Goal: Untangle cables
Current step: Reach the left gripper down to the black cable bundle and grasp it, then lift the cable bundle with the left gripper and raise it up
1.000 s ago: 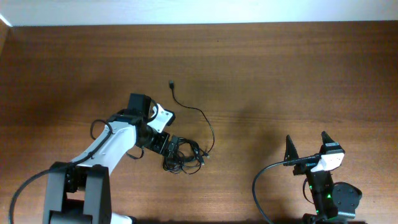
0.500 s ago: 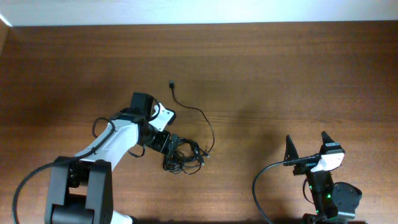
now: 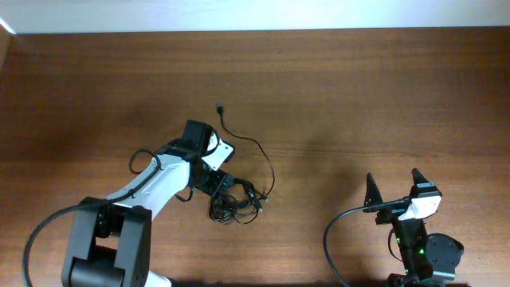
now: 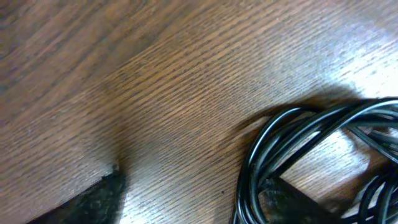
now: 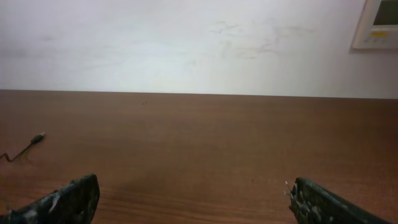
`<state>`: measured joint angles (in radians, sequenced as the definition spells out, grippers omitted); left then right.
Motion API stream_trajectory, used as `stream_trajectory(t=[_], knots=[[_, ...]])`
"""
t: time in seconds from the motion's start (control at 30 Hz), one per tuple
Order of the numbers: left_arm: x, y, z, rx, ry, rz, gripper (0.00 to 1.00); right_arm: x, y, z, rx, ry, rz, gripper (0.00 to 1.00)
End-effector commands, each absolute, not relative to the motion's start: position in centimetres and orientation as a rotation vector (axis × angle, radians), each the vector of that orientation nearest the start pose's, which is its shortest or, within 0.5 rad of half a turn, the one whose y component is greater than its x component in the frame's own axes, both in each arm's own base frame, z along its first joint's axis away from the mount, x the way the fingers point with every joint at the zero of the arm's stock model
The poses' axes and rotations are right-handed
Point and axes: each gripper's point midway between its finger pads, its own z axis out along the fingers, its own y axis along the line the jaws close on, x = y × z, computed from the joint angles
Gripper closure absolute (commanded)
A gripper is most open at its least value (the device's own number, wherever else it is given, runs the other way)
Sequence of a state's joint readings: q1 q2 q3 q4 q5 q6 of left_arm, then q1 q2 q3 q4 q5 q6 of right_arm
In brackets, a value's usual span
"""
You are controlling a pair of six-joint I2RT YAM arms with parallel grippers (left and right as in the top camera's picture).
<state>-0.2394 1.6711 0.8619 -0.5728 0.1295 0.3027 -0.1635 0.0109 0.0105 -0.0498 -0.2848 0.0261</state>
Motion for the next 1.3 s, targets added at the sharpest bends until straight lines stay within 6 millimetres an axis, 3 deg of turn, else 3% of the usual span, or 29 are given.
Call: stream_trajectory(t=[0.0, 0.03, 0.4, 0.73, 0.97, 1.07, 1.13, 1.27], knots=[[28.1, -9.3, -1.2, 0.816, 2.878, -0.193, 0.50, 24.4, 0.9, 16.2, -0.064, 1.622, 0.124, 0.01], [28.1, -9.3, -1.2, 0.816, 2.878, -0.193, 0.55, 24.4, 0.9, 16.2, -0.065, 1.622, 0.124, 0.01], [28.1, -9.3, -1.2, 0.816, 2.876, -0.194, 0.69, 24.4, 0.9, 16.2, -0.065, 1.622, 0.124, 0.01], [28.4, -9.4, -1.2, 0.814, 2.865, -0.192, 1.00, 24.4, 0.9, 16.2, -0.065, 1.622, 0.124, 0.01], [28.9, -9.5, -0.6, 0.806, 2.849, -0.191, 1.00, 24.4, 0.9, 16.2, -0.064, 1.622, 0.124, 0.01], [30.6, -9.9, 1.7, 0.701, 2.809, -0.195, 1.00, 24.4, 0.9, 16.2, -0.064, 1.623, 0.124, 0.01], [32.7, -10.4, 4.5, 0.617, 2.729, -0.201, 1.00, 24.4, 0.9, 16.2, -0.065, 1.622, 0.124, 0.01], [37.2, -11.6, 13.1, 0.479, 2.467, -0.227, 1.00, 24.4, 0.9, 16.2, -0.065, 1.622, 0.124, 0.01]])
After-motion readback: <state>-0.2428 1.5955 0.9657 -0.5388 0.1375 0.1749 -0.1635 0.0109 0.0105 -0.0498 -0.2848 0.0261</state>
